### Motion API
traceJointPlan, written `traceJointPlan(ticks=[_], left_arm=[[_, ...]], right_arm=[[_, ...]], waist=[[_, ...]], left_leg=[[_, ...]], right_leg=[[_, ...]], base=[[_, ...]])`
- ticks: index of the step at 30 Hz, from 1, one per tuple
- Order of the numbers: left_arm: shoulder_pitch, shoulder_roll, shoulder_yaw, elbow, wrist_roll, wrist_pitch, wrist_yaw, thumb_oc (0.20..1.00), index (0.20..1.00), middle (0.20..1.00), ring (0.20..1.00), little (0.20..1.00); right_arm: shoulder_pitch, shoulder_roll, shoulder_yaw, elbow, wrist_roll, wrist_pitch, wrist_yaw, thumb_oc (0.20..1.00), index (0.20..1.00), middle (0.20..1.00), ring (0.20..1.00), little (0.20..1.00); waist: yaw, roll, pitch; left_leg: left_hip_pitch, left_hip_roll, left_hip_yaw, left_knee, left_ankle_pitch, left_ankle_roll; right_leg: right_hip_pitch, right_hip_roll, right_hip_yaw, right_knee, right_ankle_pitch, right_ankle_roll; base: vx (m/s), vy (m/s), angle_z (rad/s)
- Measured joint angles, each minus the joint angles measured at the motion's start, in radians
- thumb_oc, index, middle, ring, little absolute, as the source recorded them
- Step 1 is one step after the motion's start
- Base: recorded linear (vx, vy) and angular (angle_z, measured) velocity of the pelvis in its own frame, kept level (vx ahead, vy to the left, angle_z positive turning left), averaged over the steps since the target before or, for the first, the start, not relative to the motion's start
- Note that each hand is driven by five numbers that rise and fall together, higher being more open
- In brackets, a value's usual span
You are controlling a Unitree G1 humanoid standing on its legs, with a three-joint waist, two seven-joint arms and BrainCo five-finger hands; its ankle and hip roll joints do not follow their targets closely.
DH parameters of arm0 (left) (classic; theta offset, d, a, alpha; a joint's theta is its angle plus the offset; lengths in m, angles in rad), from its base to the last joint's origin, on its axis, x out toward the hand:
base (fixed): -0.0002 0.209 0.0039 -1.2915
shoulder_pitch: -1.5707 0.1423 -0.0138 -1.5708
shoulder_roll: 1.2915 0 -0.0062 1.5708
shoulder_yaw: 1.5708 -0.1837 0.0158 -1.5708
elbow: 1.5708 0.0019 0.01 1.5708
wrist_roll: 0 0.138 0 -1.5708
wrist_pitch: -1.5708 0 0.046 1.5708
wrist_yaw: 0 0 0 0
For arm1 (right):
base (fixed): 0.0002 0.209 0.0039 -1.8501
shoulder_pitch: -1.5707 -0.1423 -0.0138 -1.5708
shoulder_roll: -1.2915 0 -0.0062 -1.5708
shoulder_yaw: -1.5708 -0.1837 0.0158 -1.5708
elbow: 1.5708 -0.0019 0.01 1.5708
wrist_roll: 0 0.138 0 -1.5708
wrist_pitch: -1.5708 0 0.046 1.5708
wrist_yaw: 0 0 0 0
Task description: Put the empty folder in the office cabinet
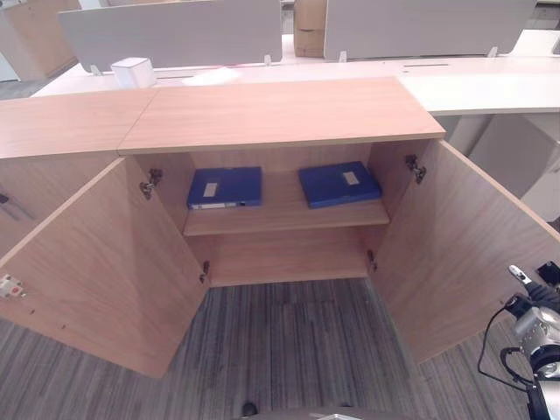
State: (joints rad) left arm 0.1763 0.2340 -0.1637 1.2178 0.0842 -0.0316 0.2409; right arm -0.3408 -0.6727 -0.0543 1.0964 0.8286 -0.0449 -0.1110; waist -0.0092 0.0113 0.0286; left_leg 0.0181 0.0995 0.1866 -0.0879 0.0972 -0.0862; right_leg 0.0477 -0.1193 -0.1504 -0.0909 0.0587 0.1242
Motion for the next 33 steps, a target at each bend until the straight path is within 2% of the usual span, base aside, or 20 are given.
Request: traceJointPlan(ticks=[5, 9, 10, 11, 12, 13, 16, 17, 18, 19, 20, 21, 22, 23, 24, 30, 31, 33], left_arm=[[-0.021, 0.000, -0.001, -0.002, 0.000, -0.016, -0.009, 1.000, 1.000, 1.000, 1.000, 1.000], [-0.019, 0.000, -0.002, -0.001, 0.000, -0.016, -0.010, 1.000, 1.000, 1.000, 1.000, 1.000], [-0.017, 0.001, -0.002, -0.002, 0.000, -0.015, -0.010, 1.000, 1.000, 1.000, 1.000, 1.000], [-0.014, 0.003, 0.000, -0.005, 0.000, -0.015, -0.015, 1.000, 1.000, 1.000, 1.000, 1.000], [-0.015, 0.002, 0.000, -0.004, 0.000, -0.014, -0.017, 1.000, 1.000, 1.000, 1.000, 1.000], [-0.022, 0.005, 0.009, -0.014, 0.001, -0.015, -0.021, 1.000, 1.000, 1.000, 1.000, 1.000], [-0.034, 0.028, 0.016, -0.075, 0.003, -0.025, -0.035, 1.000, 1.000, 1.000, 1.000, 1.000], [-0.036, 0.031, 0.029, -0.089, 0.006, -0.029, -0.035, 1.000, 1.000, 1.000, 1.000, 1.000], [-0.041, 0.033, 0.050, -0.089, 0.010, -0.036, -0.036, 1.000, 1.000, 1.000, 1.000, 1.000], [-0.060, 0.025, 0.052, -0.072, 0.011, -0.030, -0.038, 1.000, 1.000, 1.000, 1.000, 1.000], [-0.057, 0.017, 0.050, -0.075, 0.011, -0.032, -0.038, 1.000, 1.000, 1.000, 1.000, 1.000], [-0.056, 0.019, 0.049, -0.072, 0.011, -0.033, -0.037, 1.000, 1.000, 1.000, 1.000, 1.000], [-0.051, 0.020, 0.050, -0.074, 0.012, -0.033, -0.036, 1.000, 1.000, 1.000, 1.000, 1.000], [-0.047, 0.021, 0.049, -0.074, 0.012, -0.034, -0.034, 1.000, 1.000, 1.000, 1.000, 1.000], [-0.033, 0.021, 0.049, -0.073, 0.012, -0.033, -0.034, 1.000, 1.000, 1.000, 1.000, 1.000], [0.024, 0.023, 0.048, -0.055, 0.012, -0.015, -0.032, 1.000, 1.000, 1.000, 1.000, 1.000], [0.007, 0.020, 0.047, -0.044, 0.012, -0.015, -0.032, 1.000, 1.000, 1.000, 1.000, 1.000], [-0.005, 0.016, 0.047, -0.038, 0.011, -0.015, -0.032, 1.000, 1.000, 1.000, 1.000, 1.000]], right_arm=[[-0.072, -0.013, 0.042, 0.077, 0.011, -0.002, -0.004, 1.000, 1.000, 1.000, 1.000, 1.000], [-0.061, 0.036, 0.103, 0.045, 0.050, -0.019, -0.007, 1.000, 1.000, 1.000, 1.000, 1.000], [-0.032, 0.040, 0.146, 0.001, 0.061, -0.018, -0.011, 1.000, 1.000, 1.000, 1.000, 1.000], [0.077, 0.024, 0.221, -0.168, 0.067, -0.017, 0.017, 1.000, 1.000, 1.000, 1.000, 1.000], [0.093, 0.024, 0.253, -0.212, 0.064, 0.005, 0.056, 1.000, 1.000, 1.000, 1.000, 1.000], [0.163, 0.030, 0.316, -0.339, 0.044, 0.020, 0.081, 1.000, 1.000, 1.000, 1.000, 1.000], [0.289, 0.032, 0.405, -0.572, 0.004, 0.037, 0.208, 1.000, 1.000, 1.000, 1.000, 1.000], [0.327, 0.049, 0.407, -0.614, 0.003, 0.024, 0.256, 1.000, 1.000, 1.000, 1.000, 1.000], [0.340, 0.086, 0.418, -0.634, 0.003, 0.023, 0.309, 1.000, 1.000, 1.000, 1.000, 1.000], [0.364, 0.141, 0.478, -0.634, 0.000, 0.035, 0.390, 1.000, 1.000, 1.000, 1.000, 1.000], [0.379, 0.167, 0.522, -0.630, -0.008, 0.052, 0.429, 1.000, 1.000, 1.000, 1.000, 1.000], [0.402, 0.203, 0.545, -0.622, -0.022, 0.059, 0.440, 1.000, 1.000, 1.000, 1.000, 1.000], [0.439, 0.245, 0.556, -0.618, -0.024, 0.065, 0.454, 1.000, 1.000, 1.000, 1.000, 1.000], [0.476, 0.329, 0.557, -0.575, -0.025, 0.074, 0.467, 1.000, 1.000, 1.000, 1.000, 1.000], [0.484, 0.363, 0.562, -0.554, -0.025, 0.078, 0.469, 1.000, 1.000, 1.000, 1.000, 1.000], [0.489, 0.386, 0.522, -0.491, -0.034, 0.087, 0.457, 1.000, 1.000, 1.000, 1.000, 1.000], [0.472, 0.410, 0.454, -0.401, -0.034, 0.082, 0.443, 1.000, 1.000, 1.000, 1.000, 1.000], [0.465, 0.430, 0.400, -0.294, -0.051, 0.073, 0.422, 1.000, 1.000, 1.000, 1.000, 1.000]], waist=[[0.012, 0.018, 0.002], [0.016, 0.018, 0.001], [0.015, 0.014, -0.001], [0.006, 0.001, -0.002], [0.000, -0.001, -0.003], [-0.004, -0.005, -0.005], [-0.008, -0.002, -0.007], [-0.007, -0.008, -0.014], [-0.007, -0.031, -0.025], [0.013, -0.042, -0.028], [0.030, -0.028, -0.035], [0.038, -0.010, -0.044], [0.044, -0.018, -0.050], [0.053, -0.021, -0.058], [0.056, -0.012, -0.057], [0.066, -0.020, -0.043], [0.065, -0.032, -0.045], [0.063, -0.042, -0.046]], left_leg=[[-0.012, 0.001, -0.026, 0.000, -0.001, 0.000], [-0.014, 0.015, -0.040, 0.000, -0.001, 0.000], [-0.015, 0.018, -0.042, 0.000, -0.001, 0.000], [-0.019, 0.024, -0.047, 0.000, -0.001, 0.000], [-0.019, 0.028, -0.047, 0.000, -0.001, 0.000], [-0.022, 0.034, -0.057, 0.000, -0.001, 0.000], [-0.040, 0.053, -0.077, -0.001, -0.014, -0.011], [-0.053, 0.052, -0.086, -0.001, -0.033, -0.015], [-0.050, 0.042, -0.084, 0.015, -0.033, -0.017], [-0.050, 0.014, -0.073, 0.081, -0.032, -0.019], [-0.046, 0.013, -0.062, 0.089, -0.050, 0.003], [-0.040, 0.009, -0.063, 0.066, -0.049, 0.003], [-0.036, 0.001, -0.069, 0.040, -0.048, 0.002], [-0.021, -0.011, -0.072, 0.000, -0.041, 0.002], [-0.025, -0.016, -0.072, 0.000, -0.041, 0.002], [-0.027, -0.020, -0.061, -0.001, -0.035, 0.010], [-0.028, -0.015, -0.065, -0.001, -0.035, 0.010], [-0.028, -0.013, -0.071, -0.001, -0.035, 0.010]], right_leg=[[-0.011, 0.003, -0.003, 0.000, 0.000, -0.006], [-0.019, 0.014, -0.018, 0.000, 0.001, -0.007], [-0.023, 0.017, -0.023, 0.000, 0.002, -0.007], [-0.034, 0.021, -0.026, 0.000, 0.009, -0.017], [-0.039, 0.024, -0.026, 0.000, 0.011, -0.019], [-0.045, 0.031, -0.027, 0.000, 0.012, -0.019], [-0.056, 0.052, -0.034, 0.001, 0.011, -0.020], [-0.064, 0.051, -0.043, 0.000, 0.010, -0.021], [-0.069, 0.032, -0.066, 0.000, 0.011, -0.029], [-0.061, 0.011, -0.085, 0.000, 0.024, -0.044], [-0.050, 0.020, -0.093, 0.000, 0.025, -0.043], [-0.045, 0.015, -0.090, 0.000, 0.025, -0.042], [-0.045, 0.010, -0.088, 0.000, 0.023, -0.038], [-0.048, 0.003, -0.081, 0.000, 0.023, -0.038], [-0.049, -0.001, -0.080, 0.000, 0.023, -0.038], [-0.047, -0.007, -0.074, 0.000, 0.026, -0.034], [-0.047, 0.000, -0.075, 0.000, 0.025, -0.034], [-0.047, 0.002, -0.075, 0.000, 0.025, -0.034]], base=[[0.00, -0.003, -0.01], [-0.02, -0.005, -0.11], [-0.02, -0.002, -0.25], [-0.01, 0.001, -0.30], [-0.01, 0.000, -0.37], [0.00, 0.003, -0.20], [0.00, 0.013, 0.06], [0.01, 0.001, 0.35], [0.01, 0.001, 0.38], [0.01, 0.002, 0.36], [0.01, 0.002, 0.35], [0.01, 0.002, 0.48], [0.01, 0.003, 0.68], [0.01, 0.004, 0.66], [0.01, 0.005, 0.42], [0.01, -0.003, -0.02], [0.00, 0.000, 0.00], [0.00, -0.016, 0.01]])
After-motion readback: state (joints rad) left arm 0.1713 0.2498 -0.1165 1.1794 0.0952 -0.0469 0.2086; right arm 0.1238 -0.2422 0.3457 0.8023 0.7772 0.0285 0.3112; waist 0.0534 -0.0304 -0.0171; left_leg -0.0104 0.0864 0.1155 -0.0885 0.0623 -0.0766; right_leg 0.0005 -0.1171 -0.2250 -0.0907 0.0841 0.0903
